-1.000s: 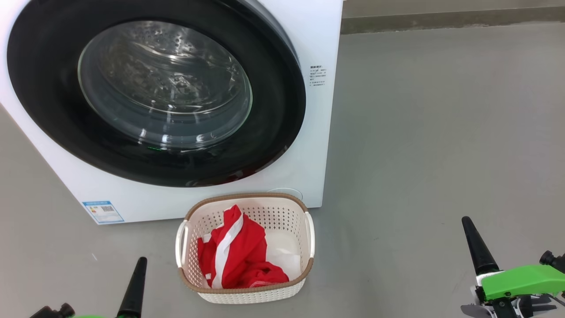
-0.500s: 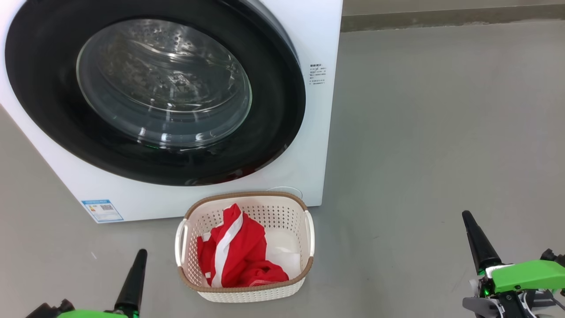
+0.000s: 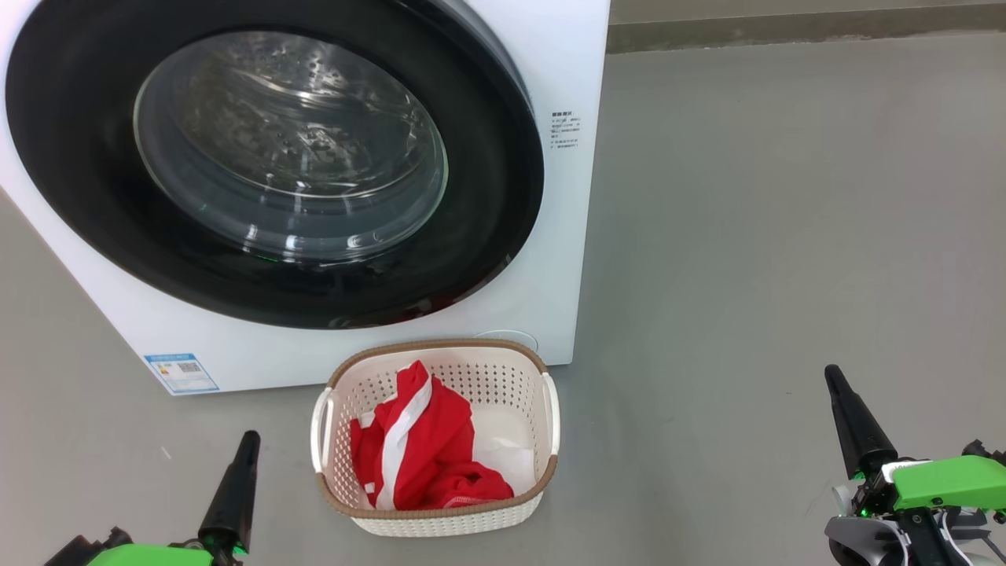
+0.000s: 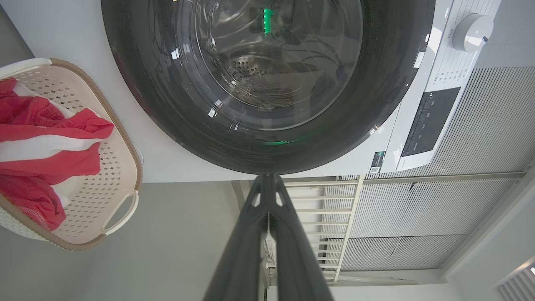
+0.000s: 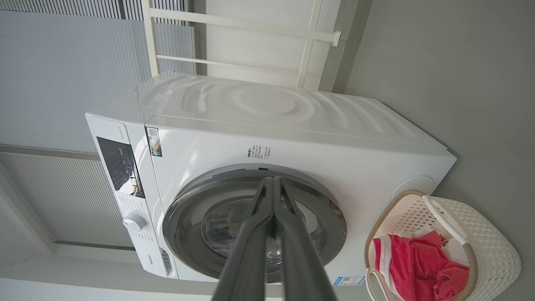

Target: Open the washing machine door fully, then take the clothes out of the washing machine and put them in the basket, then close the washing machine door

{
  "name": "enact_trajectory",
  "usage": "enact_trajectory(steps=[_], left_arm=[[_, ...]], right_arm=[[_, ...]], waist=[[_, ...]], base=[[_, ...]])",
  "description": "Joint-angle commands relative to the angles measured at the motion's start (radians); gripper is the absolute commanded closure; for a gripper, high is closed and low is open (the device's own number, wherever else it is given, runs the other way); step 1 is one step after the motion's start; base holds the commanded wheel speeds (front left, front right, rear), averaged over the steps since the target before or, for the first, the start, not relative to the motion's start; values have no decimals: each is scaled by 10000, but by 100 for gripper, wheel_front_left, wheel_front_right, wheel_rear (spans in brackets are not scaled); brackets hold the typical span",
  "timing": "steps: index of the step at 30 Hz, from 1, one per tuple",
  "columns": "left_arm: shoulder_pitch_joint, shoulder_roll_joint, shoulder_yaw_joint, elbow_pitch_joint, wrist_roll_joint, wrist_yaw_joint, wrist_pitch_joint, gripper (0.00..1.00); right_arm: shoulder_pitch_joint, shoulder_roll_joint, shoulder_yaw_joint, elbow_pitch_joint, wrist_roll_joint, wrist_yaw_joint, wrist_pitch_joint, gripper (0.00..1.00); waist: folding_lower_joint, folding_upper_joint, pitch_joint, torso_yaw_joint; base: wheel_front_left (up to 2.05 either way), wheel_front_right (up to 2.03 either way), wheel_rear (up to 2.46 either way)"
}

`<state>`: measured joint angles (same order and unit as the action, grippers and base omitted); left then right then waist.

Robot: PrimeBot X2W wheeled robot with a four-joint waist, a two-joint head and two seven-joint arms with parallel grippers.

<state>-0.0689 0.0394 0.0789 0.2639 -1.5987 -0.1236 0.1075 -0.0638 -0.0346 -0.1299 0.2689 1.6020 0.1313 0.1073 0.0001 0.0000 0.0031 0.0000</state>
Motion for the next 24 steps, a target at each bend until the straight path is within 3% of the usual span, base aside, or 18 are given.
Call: enact_trajectory(steps=[1, 24], left_arm=[[-393, 108, 352, -184, -96, -71, 60, 100], [-392, 108, 351, -186, -97, -71, 59, 100]], right_arm=[[-441, -156, 161, -242, 67, -6, 59, 100], [-441, -156, 162, -242, 67, -6, 59, 100]], waist=[[0, 0, 0, 0], [0, 0, 0, 0]], base=[[0, 0, 0], [0, 0, 0]])
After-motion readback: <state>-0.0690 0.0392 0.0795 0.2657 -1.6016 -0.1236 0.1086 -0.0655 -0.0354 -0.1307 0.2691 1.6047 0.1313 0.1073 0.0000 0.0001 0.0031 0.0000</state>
